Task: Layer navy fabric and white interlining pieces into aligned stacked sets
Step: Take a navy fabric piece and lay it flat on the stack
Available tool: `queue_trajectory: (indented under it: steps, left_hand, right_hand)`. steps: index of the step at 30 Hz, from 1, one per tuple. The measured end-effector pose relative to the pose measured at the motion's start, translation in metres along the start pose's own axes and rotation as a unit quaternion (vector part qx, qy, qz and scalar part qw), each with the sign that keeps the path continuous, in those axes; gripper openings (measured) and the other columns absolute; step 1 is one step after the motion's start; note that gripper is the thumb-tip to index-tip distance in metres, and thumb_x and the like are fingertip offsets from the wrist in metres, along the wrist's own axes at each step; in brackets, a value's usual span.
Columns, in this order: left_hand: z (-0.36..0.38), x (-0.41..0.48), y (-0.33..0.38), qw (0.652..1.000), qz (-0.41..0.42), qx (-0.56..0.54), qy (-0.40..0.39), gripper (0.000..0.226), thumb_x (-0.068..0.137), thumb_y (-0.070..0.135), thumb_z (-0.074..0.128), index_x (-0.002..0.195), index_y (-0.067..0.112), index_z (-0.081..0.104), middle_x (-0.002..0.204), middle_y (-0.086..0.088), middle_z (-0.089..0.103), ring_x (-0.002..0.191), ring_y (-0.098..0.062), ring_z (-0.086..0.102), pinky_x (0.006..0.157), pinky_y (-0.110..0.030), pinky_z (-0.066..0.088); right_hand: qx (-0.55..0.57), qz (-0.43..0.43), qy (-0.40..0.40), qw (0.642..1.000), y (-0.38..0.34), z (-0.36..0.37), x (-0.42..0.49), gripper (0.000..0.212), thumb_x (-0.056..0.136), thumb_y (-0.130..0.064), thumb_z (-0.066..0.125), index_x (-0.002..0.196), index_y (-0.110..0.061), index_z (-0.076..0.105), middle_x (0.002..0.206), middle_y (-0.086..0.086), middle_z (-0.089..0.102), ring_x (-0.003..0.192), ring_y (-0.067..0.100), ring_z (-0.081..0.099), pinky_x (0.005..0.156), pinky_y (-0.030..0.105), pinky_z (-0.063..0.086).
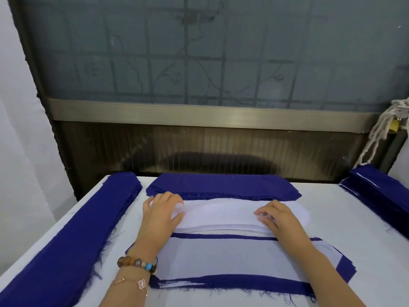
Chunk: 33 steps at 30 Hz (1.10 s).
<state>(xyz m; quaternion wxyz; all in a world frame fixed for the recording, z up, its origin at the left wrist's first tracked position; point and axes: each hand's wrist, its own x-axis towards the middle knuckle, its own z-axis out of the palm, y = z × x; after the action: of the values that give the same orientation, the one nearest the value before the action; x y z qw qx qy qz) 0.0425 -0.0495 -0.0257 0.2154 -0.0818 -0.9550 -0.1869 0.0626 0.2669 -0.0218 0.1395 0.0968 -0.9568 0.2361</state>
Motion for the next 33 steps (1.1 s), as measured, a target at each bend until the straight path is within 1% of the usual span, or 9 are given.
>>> queue_trajectory:
  steps: [3, 6, 13, 15, 18, 22, 26, 30, 33]
  left_hand:
    - [-0.005, 0.004, 0.003, 0.997, -0.021, 0.023, 0.065, 0.011, 0.087, 0.038, 0.068, 0.086, 0.037, 0.057, 0.095, 0.017, 0.058, 0.101, -0.009, 0.052, 0.106, -0.031, 0.022]
    - [-0.009, 0.004, 0.002, 0.995, -0.038, 0.050, 0.073, 0.007, 0.085, 0.041, 0.069, 0.087, 0.034, 0.068, 0.099, 0.014, 0.064, 0.105, -0.010, 0.053, 0.105, -0.034, 0.024]
    - [-0.011, 0.000, 0.001, 0.995, -0.033, 0.063, 0.071, 0.025, 0.091, 0.037, 0.061, 0.114, 0.039, 0.069, 0.099, 0.010, 0.058, 0.102, -0.012, 0.045, 0.100, -0.032, 0.022]
    - [-0.012, 0.000, 0.001, 0.996, -0.036, 0.048, 0.070, 0.030, 0.089, 0.037, 0.065, 0.119, 0.039, 0.065, 0.097, 0.011, 0.060, 0.102, -0.011, 0.048, 0.100, -0.032, 0.022]
    - [-0.012, 0.000, -0.003, 0.996, -0.050, 0.004, 0.079, 0.013, 0.085, 0.033, 0.071, 0.089, 0.039, 0.062, 0.092, 0.013, 0.058, 0.105, -0.014, 0.048, 0.098, -0.030, 0.021]
    - [-0.009, 0.001, -0.008, 0.997, -0.053, 0.005, 0.054, 0.018, 0.081, 0.035, 0.076, 0.073, 0.038, 0.060, 0.100, 0.019, 0.061, 0.111, -0.009, 0.047, 0.100, -0.032, 0.020]
    - [-0.007, 0.002, -0.015, 0.997, -0.064, 0.023, 0.042, 0.006, 0.089, 0.033, 0.066, 0.086, 0.038, 0.067, 0.102, 0.018, 0.064, 0.110, -0.009, 0.048, 0.096, -0.032, 0.024]
    - [-0.004, 0.003, -0.022, 0.995, -0.091, 0.036, 0.014, 0.018, 0.094, 0.031, 0.059, 0.110, 0.033, 0.068, 0.117, 0.011, 0.065, 0.115, -0.012, 0.051, 0.097, -0.032, 0.033]
    - [-0.002, 0.002, -0.024, 0.995, -0.090, -0.003, 0.038, 0.015, 0.093, 0.027, 0.060, 0.105, 0.030, 0.070, 0.112, 0.007, 0.068, 0.109, -0.015, 0.055, 0.093, -0.033, 0.035]
  right_hand:
    - [0.040, 0.014, 0.016, 0.999, -0.001, 0.002, 0.000, 0.016, 0.095, -0.021, 0.057, 0.109, -0.021, 0.065, 0.109, -0.005, 0.055, 0.100, 0.008, 0.053, 0.091, 0.015, 0.043]
    - [0.071, 0.036, 0.047, 0.996, 0.002, 0.005, 0.000, 0.016, 0.092, -0.021, 0.061, 0.107, -0.026, 0.062, 0.099, -0.003, 0.058, 0.087, 0.009, 0.054, 0.077, 0.009, 0.042]
    - [0.056, 0.058, 0.061, 0.995, 0.003, 0.006, 0.003, 0.068, 0.091, -0.018, 0.063, 0.143, -0.041, 0.026, 0.086, -0.009, 0.054, 0.075, 0.009, 0.054, 0.071, 0.010, 0.043]
    - [0.023, 0.047, 0.060, 0.997, 0.003, 0.005, 0.003, 0.061, 0.093, -0.022, 0.060, 0.144, -0.038, 0.031, 0.093, -0.010, 0.052, 0.078, 0.008, 0.052, 0.078, 0.014, 0.044]
    - [0.000, 0.049, 0.056, 0.997, 0.003, 0.006, 0.003, 0.043, 0.095, -0.027, 0.055, 0.136, -0.033, 0.042, 0.102, -0.013, 0.045, 0.086, 0.005, 0.049, 0.081, 0.014, 0.041]
    - [-0.012, 0.060, 0.067, 0.996, 0.006, 0.009, 0.006, 0.028, 0.095, -0.025, 0.055, 0.123, -0.026, 0.051, 0.110, -0.008, 0.045, 0.095, 0.008, 0.051, 0.084, 0.015, 0.043]
    - [-0.055, 0.095, 0.109, 0.988, 0.013, 0.007, 0.005, 0.021, 0.096, -0.027, 0.055, 0.115, -0.022, 0.059, 0.111, -0.002, 0.048, 0.102, 0.013, 0.044, 0.089, 0.020, 0.041]
    - [-0.155, 0.183, 0.146, 0.960, 0.027, -0.002, 0.002, 0.025, 0.096, -0.037, 0.052, 0.118, -0.029, 0.059, 0.125, 0.001, 0.045, 0.113, 0.018, 0.039, 0.091, 0.027, 0.039]
    - [-0.150, 0.259, 0.163, 0.940, 0.041, -0.009, -0.001, 0.019, 0.093, -0.036, 0.056, 0.111, -0.031, 0.062, 0.135, 0.003, 0.040, 0.123, 0.025, 0.034, 0.097, 0.037, 0.036]
